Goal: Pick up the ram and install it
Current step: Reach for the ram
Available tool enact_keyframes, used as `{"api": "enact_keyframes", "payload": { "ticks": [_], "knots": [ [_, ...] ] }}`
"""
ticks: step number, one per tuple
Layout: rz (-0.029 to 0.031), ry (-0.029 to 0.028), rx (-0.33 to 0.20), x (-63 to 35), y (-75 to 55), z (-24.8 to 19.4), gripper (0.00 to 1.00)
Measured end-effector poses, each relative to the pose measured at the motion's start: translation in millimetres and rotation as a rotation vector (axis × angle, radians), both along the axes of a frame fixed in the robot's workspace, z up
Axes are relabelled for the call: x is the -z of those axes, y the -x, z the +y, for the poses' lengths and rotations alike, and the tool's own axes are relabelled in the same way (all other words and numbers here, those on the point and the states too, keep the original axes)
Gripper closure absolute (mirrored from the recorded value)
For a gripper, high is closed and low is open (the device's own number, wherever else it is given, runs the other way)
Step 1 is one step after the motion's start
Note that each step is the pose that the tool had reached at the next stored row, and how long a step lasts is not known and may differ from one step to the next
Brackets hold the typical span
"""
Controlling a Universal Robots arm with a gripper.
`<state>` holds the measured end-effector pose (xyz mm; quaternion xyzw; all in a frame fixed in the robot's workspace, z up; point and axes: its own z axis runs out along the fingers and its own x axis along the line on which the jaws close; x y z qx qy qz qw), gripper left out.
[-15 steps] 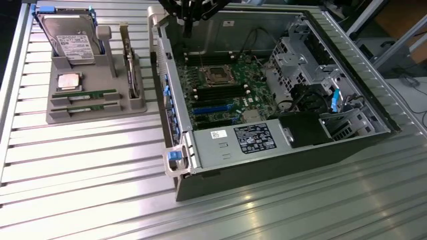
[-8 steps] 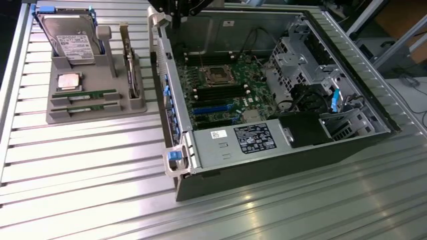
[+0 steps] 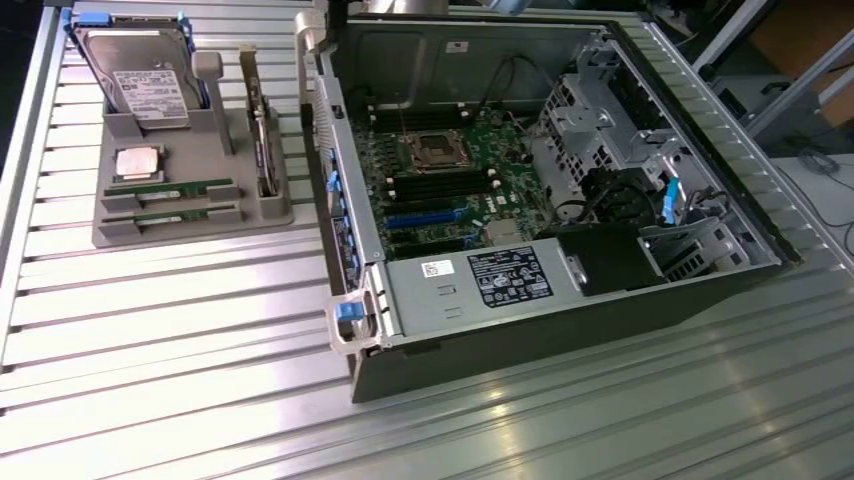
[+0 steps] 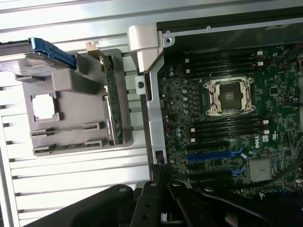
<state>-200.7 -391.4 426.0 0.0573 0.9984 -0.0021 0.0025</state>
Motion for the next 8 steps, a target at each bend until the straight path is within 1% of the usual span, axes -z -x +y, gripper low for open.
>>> {"api": "enact_keyframes", "payload": {
  "ticks": [8],
  "knots": [
    [0.0000,0.0000,0.000,0.0,0.4,0.1,0.89]
  ]
}}
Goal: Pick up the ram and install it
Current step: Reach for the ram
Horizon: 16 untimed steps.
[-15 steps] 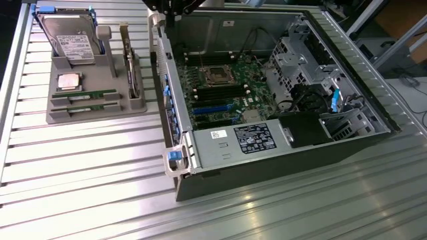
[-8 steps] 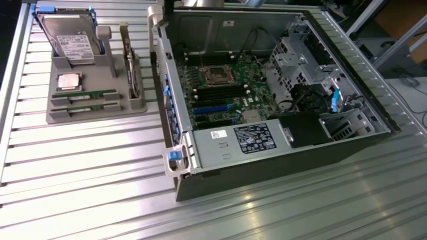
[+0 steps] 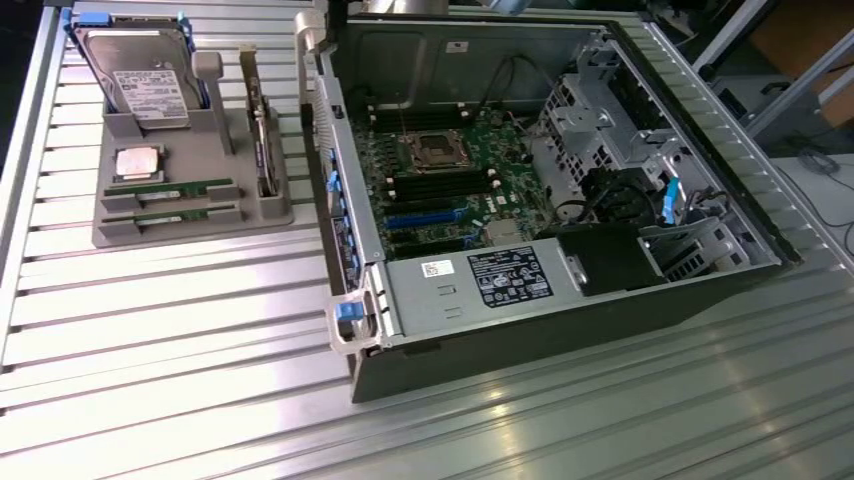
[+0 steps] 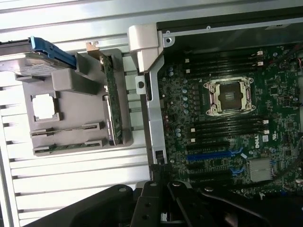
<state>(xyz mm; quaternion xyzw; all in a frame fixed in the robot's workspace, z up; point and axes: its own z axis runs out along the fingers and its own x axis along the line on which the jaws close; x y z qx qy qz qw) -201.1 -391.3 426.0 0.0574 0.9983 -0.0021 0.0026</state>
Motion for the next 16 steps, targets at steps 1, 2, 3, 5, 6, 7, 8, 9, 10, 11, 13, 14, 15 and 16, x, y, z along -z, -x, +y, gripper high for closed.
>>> {"api": "enact_keyframes", "payload": {
  "ticks": [1,2,3,5,6,7,8,9,10,11,13,14,15,16],
  "knots": [
    [0.0000,-0.0001,0.000,0.0,0.9,0.0,0.89],
    [0.0001,0.0000,0.000,0.1,3.7,-0.1,0.89],
    [0.0000,0.0000,0.000,0.2,6.8,-0.1,0.89],
    [0.0001,-0.0003,0.000,0.3,14.6,0.0,0.89],
    [0.0000,-0.0006,0.000,0.4,17.7,0.0,0.89],
    [0.0001,-0.0006,0.000,0.4,20.2,-0.1,0.89],
    [0.0000,-0.0007,0.000,0.6,22.6,-0.1,0.89],
    [0.0000,-0.0007,0.000,0.7,26.7,-0.1,0.89],
    [0.0000,-0.0007,0.000,0.8,31.6,0.0,0.89],
    [0.0000,-0.0007,0.000,0.8,36.4,0.0,0.89],
    [0.0001,-0.0009,0.000,1.0,42.5,0.0,0.89],
    [0.0000,-0.0010,0.000,1.0,44.3,-0.1,0.89],
    [0.0000,-0.0013,0.000,1.1,46.7,-0.1,0.89],
    [0.0000,-0.0015,0.000,1.1,50.7,-0.1,0.89]
  ]
}}
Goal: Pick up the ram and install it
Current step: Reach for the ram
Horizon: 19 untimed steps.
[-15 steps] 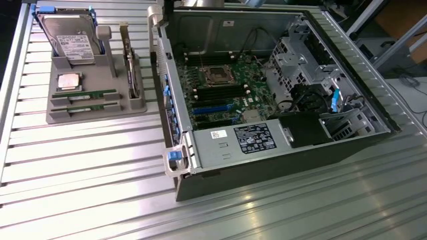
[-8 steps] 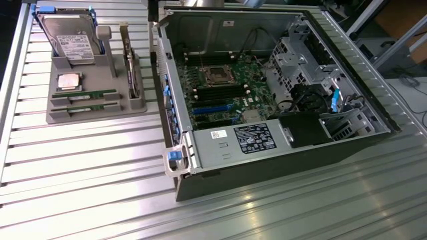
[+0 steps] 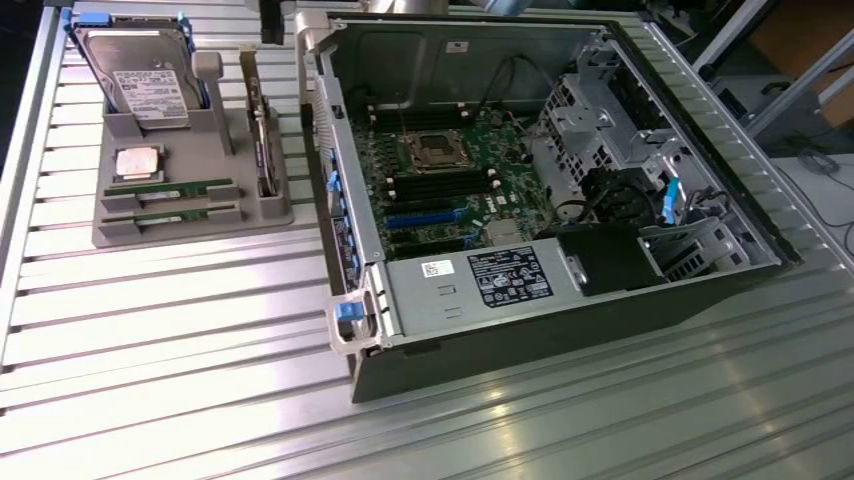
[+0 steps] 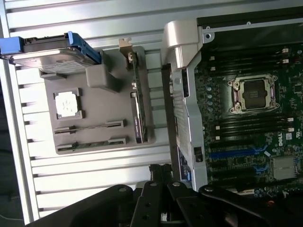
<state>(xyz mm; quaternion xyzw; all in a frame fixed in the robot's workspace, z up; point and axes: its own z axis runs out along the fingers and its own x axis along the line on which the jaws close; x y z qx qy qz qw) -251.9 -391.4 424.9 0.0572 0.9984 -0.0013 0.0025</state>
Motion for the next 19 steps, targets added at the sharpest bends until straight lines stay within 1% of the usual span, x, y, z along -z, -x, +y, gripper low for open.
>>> {"api": "enact_keyframes", "payload": {
  "ticks": [2,4,7,11,15,19],
  "knots": [
    [0.0000,-0.0005,0.000,0.0,7.9,0.0,0.89],
    [0.0000,-0.0011,0.000,0.2,18.7,0.0,0.89],
    [0.0000,-0.0017,0.000,0.3,28.8,0.0,0.89],
    [0.0001,-0.0024,0.000,0.3,38.9,0.0,0.89],
    [0.0001,-0.0031,0.000,0.8,57.0,0.0,0.89],
    [0.0000,-0.0037,0.000,1.1,67.1,0.0,0.89]
  ]
}}
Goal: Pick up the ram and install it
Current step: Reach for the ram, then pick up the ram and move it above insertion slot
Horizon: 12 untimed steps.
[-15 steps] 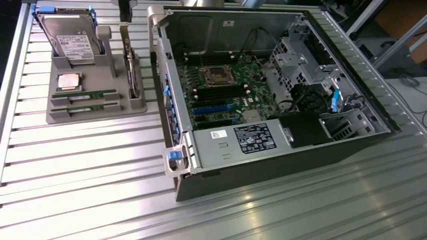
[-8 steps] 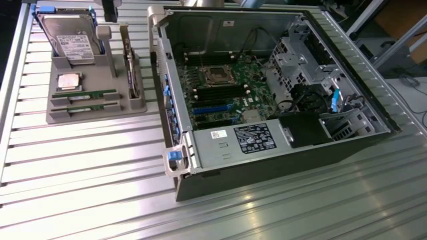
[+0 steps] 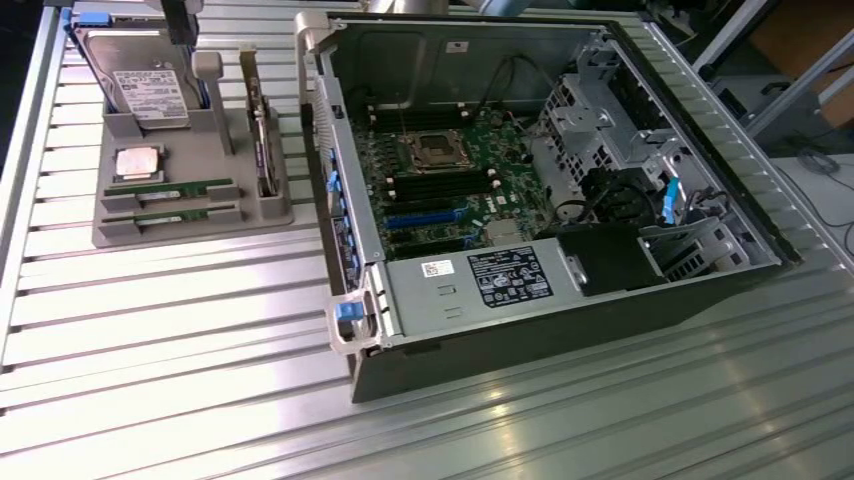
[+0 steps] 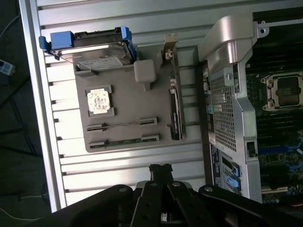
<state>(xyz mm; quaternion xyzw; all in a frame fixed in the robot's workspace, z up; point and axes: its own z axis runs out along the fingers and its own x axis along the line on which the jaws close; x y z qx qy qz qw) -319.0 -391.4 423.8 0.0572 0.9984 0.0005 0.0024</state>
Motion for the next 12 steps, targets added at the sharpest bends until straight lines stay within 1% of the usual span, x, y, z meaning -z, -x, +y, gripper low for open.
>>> {"api": "enact_keyframes", "payload": {
  "ticks": [3,12],
  "knots": [
    [0.0001,-0.0002,0.000,0.1,5.1,0.0,0.89],
    [0.0000,-0.0004,0.000,0.1,5.2,0.0,0.89]
  ]
}}
